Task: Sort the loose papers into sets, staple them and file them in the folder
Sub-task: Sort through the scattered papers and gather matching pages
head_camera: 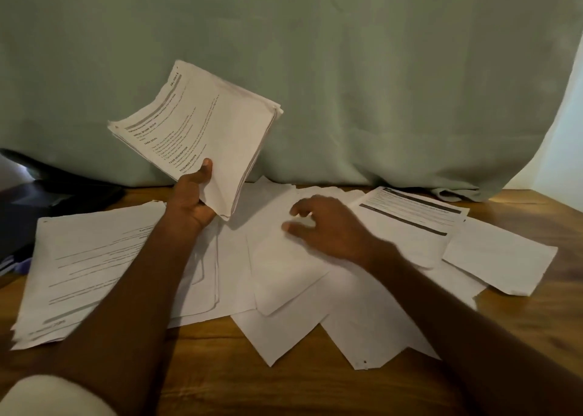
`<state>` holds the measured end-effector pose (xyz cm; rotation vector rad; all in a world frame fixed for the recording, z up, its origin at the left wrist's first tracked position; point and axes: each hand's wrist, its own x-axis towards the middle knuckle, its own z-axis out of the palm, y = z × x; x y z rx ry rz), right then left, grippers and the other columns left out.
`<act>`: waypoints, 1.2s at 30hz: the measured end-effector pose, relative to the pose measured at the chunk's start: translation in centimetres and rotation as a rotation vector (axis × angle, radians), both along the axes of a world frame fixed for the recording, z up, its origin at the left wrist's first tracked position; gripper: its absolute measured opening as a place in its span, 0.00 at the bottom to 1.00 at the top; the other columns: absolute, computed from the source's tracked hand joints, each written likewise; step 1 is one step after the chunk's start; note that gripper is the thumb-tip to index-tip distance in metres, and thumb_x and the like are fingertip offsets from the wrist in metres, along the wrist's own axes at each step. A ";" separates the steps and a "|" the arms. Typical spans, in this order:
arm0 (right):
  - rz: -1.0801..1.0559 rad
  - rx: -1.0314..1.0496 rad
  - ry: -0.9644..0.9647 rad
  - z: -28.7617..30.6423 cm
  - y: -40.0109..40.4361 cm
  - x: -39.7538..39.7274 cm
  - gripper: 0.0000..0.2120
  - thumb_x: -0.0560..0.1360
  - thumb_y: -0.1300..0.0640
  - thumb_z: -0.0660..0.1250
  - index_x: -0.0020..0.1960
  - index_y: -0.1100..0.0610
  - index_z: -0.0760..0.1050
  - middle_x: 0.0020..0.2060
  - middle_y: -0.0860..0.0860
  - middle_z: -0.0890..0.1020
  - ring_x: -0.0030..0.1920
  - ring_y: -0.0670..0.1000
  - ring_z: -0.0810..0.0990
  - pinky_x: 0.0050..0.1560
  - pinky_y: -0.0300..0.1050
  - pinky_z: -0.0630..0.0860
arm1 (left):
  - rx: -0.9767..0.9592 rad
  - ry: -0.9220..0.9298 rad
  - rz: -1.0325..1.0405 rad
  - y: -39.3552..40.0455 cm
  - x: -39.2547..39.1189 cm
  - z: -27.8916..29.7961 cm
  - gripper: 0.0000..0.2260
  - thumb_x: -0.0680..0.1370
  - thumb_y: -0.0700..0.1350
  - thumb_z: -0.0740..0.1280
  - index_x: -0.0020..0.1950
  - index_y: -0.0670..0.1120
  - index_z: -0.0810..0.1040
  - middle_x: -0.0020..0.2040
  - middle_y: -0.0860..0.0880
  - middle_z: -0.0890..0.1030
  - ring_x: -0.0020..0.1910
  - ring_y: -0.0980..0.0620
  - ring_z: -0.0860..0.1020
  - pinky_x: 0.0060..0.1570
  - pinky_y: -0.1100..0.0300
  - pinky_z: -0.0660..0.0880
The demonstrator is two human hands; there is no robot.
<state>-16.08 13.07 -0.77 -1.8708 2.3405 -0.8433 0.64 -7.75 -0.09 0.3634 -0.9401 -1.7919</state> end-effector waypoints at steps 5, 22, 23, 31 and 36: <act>0.110 0.113 0.115 -2.8 -1.1 4.4 0.37 0.72 0.23 0.61 0.73 0.45 0.71 0.70 0.47 0.73 0.70 0.51 0.69 0.71 0.60 0.66 | -0.017 -0.112 0.101 -2.2 2.4 0.2 0.15 0.83 0.39 0.67 0.69 0.49 0.74 0.57 0.49 0.83 0.51 0.49 0.82 0.57 0.47 0.79; -0.172 0.134 0.066 -1.8 -1.1 2.5 0.32 0.74 0.28 0.65 0.67 0.51 0.76 0.63 0.51 0.77 0.64 0.53 0.76 0.62 0.51 0.74 | 0.074 -0.092 0.076 -2.0 1.7 -0.8 0.17 0.83 0.40 0.68 0.72 0.47 0.76 0.64 0.45 0.83 0.54 0.46 0.82 0.54 0.46 0.81; -0.179 0.202 0.125 -1.9 -1.2 3.0 0.40 0.71 0.24 0.63 0.70 0.52 0.74 0.66 0.53 0.74 0.67 0.55 0.73 0.63 0.54 0.74 | 0.066 -0.094 0.067 -1.9 1.5 -0.9 0.16 0.83 0.40 0.68 0.70 0.47 0.77 0.61 0.46 0.83 0.53 0.47 0.82 0.51 0.48 0.81; -0.240 0.216 -0.064 -1.5 -1.9 2.8 0.34 0.71 0.36 0.75 0.68 0.56 0.72 0.65 0.54 0.77 0.64 0.55 0.76 0.62 0.49 0.74 | 0.026 -0.103 0.047 -1.8 0.8 -1.0 0.14 0.81 0.40 0.70 0.66 0.49 0.78 0.55 0.48 0.85 0.47 0.49 0.85 0.42 0.53 0.83; -0.280 0.070 -0.442 -0.4 -1.3 0.9 0.21 0.68 0.53 0.82 0.55 0.58 0.80 0.56 0.52 0.82 0.56 0.55 0.80 0.59 0.52 0.79 | 0.014 -0.102 0.041 -1.8 0.7 -0.9 0.12 0.81 0.40 0.70 0.64 0.49 0.79 0.48 0.50 0.88 0.43 0.50 0.87 0.38 0.54 0.83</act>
